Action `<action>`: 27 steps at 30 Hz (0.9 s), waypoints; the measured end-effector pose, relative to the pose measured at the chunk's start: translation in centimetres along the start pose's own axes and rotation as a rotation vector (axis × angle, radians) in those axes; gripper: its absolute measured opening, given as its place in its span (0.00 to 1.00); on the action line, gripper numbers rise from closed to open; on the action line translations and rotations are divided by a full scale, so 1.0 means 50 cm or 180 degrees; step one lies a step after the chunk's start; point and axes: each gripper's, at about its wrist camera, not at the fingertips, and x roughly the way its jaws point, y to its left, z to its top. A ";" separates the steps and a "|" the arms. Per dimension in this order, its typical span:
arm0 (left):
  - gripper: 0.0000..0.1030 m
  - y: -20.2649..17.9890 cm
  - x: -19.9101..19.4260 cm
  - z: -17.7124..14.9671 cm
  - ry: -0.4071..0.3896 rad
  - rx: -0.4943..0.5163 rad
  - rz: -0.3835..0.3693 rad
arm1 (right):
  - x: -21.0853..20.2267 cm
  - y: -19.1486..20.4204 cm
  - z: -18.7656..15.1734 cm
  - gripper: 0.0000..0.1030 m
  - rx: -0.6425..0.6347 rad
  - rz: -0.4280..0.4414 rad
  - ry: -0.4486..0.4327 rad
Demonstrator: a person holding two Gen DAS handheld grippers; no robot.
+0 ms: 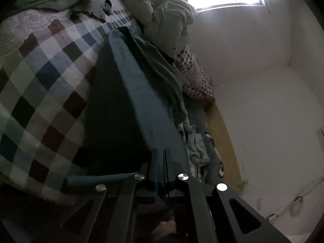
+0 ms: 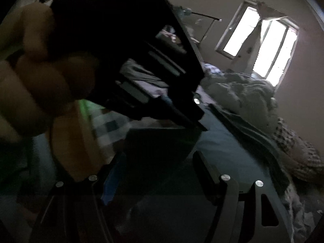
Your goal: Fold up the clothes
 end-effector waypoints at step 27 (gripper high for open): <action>0.80 0.090 -0.071 -0.057 -0.0420 -0.0370 0.1134 | 0.057 -0.111 -0.049 0.57 0.0846 0.0599 0.0382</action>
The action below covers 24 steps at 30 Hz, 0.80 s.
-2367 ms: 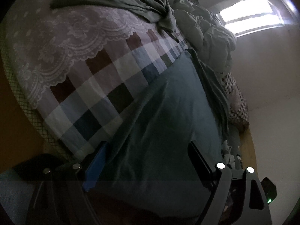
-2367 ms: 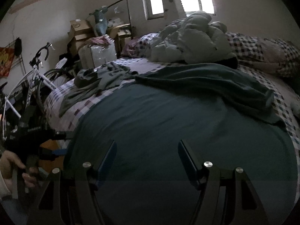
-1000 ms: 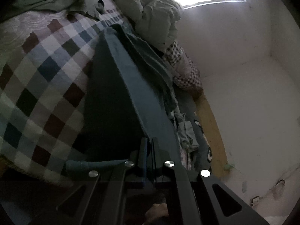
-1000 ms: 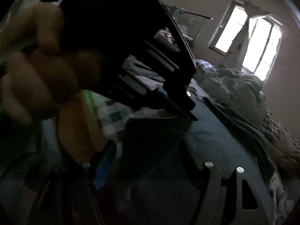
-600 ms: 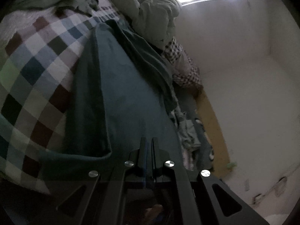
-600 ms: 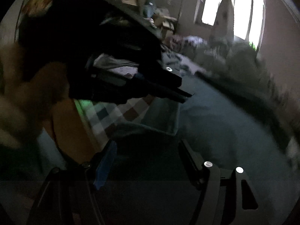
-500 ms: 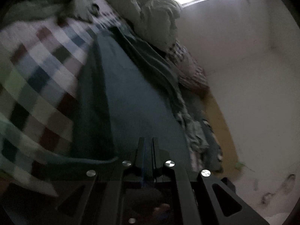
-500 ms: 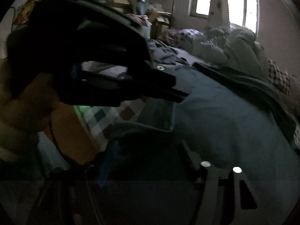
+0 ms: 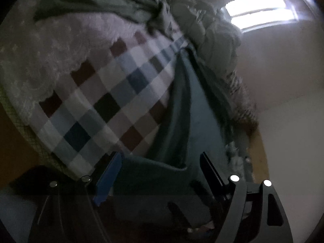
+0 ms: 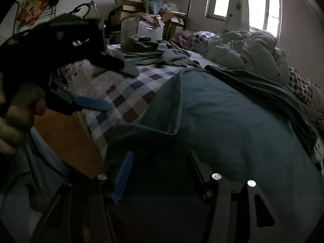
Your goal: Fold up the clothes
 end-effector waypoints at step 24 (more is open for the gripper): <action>0.80 -0.062 0.037 -0.008 0.0671 0.0144 -0.0956 | -0.005 0.049 -0.007 0.58 -0.0131 0.0181 -0.0013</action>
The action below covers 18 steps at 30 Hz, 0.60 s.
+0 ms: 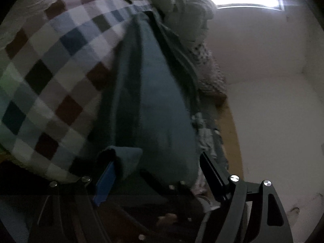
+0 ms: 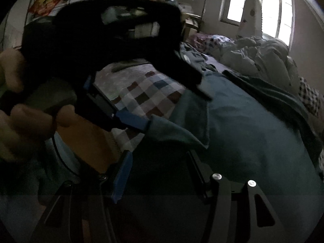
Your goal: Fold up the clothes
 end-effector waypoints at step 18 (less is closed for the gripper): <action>0.80 -0.060 0.073 0.018 0.0346 0.0244 -0.0504 | 0.021 0.012 0.010 0.58 0.0283 -0.0607 0.0117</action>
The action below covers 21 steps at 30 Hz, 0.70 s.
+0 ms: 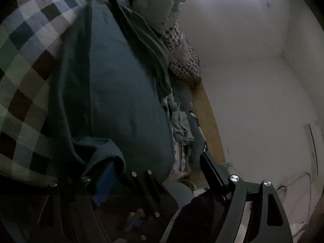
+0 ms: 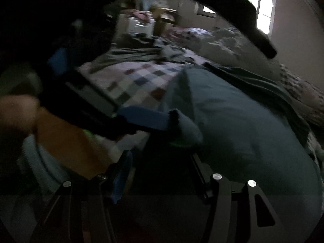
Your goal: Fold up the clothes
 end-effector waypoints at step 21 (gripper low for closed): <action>0.80 -0.039 -0.054 -0.013 -0.0145 0.0201 -0.0306 | -0.017 -0.061 0.008 0.15 0.0259 0.0161 0.0014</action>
